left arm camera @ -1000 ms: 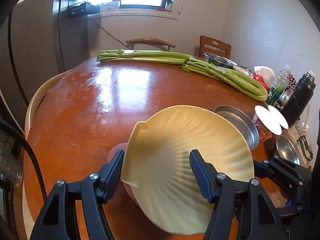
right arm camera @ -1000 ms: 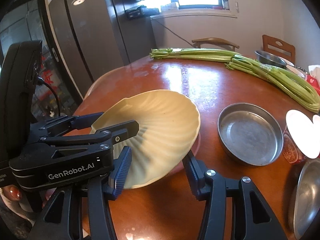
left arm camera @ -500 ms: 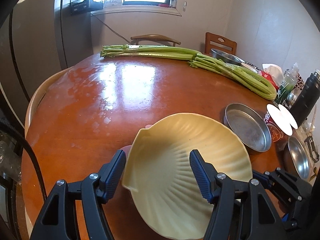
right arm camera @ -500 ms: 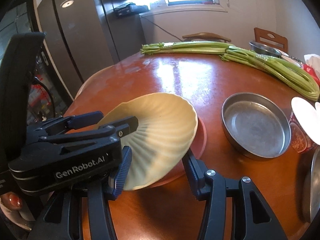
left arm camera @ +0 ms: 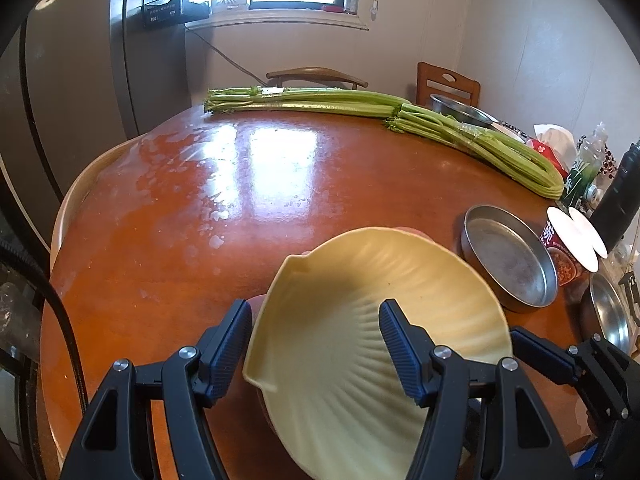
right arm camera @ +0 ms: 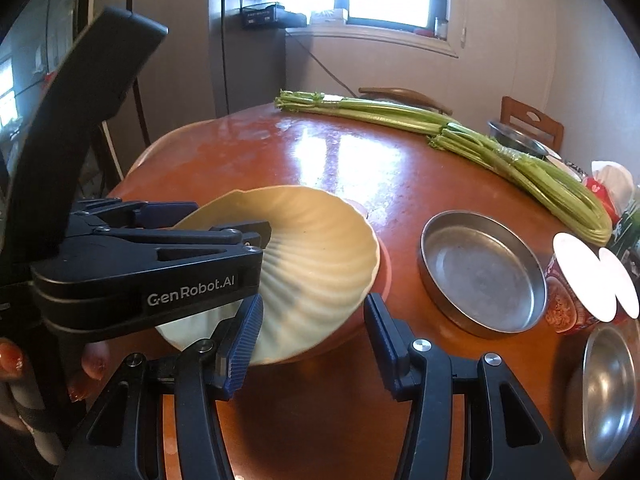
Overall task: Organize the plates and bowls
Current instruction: 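Lower the yellow plate onto the pink bowl and open the left tool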
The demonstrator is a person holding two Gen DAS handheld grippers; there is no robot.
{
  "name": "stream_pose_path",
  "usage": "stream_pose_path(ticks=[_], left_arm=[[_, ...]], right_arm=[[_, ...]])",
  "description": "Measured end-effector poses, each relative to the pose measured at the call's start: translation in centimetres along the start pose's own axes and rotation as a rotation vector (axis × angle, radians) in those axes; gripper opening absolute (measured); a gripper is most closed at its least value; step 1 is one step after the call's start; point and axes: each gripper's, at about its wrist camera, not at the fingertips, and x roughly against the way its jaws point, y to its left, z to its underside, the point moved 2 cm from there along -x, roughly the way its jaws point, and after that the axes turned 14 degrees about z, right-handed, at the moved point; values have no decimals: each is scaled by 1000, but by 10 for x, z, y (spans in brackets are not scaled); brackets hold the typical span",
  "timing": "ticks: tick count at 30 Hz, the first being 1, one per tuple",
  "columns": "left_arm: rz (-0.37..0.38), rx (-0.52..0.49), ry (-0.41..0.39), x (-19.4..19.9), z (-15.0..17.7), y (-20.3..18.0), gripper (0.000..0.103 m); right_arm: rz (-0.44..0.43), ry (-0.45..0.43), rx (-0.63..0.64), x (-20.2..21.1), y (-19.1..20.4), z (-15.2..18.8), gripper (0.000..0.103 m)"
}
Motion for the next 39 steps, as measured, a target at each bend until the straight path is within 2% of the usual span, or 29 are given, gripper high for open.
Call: stream_pose_path(ticks=[8,15,21,26,39], left_arm=[[-28,-9,-4,-3,-1,-3,65],[5,3,-8,0,-4,-4,65],[-5,14,-26,7,-6,-4,65],[-44,19,-44,17,-2,-6,66],[-29,25,-75,40,2,-33,66]], right_arm=[[-3,33,-7,-5,-6,2,54],[-14,68,-43,-10,-15,4,54],[-11,52,-64,-2,-23,3,54],[-12,39,-83,5,-29,2,54],[-23,1,-137,29,-52,6,54]])
